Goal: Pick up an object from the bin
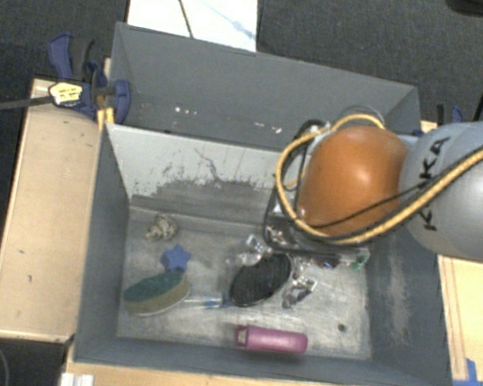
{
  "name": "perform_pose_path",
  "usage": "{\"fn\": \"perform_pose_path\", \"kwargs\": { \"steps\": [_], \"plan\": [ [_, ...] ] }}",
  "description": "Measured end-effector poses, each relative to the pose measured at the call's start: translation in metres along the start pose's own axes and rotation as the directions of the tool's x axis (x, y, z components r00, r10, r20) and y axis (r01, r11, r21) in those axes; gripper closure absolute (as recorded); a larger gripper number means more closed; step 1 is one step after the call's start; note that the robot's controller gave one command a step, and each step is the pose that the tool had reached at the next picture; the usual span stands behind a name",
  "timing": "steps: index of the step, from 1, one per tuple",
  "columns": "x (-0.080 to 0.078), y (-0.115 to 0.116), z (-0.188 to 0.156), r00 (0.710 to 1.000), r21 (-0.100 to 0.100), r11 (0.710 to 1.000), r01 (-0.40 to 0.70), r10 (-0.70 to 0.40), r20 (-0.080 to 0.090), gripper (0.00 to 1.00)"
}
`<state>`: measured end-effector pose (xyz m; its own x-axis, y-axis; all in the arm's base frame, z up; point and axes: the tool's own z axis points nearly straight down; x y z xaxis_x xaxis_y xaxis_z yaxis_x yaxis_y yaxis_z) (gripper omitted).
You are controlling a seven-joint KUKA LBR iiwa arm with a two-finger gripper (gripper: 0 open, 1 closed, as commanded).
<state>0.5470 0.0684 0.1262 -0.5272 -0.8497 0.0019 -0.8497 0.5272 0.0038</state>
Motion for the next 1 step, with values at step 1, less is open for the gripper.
{"fn": "perform_pose_path", "kwargs": {
  "steps": [1],
  "plan": [
    [-0.0105, -0.0165, 0.0275, 0.898, 0.017, 0.898, 0.439, -0.439, 0.007, 0.00]
  ]
}}
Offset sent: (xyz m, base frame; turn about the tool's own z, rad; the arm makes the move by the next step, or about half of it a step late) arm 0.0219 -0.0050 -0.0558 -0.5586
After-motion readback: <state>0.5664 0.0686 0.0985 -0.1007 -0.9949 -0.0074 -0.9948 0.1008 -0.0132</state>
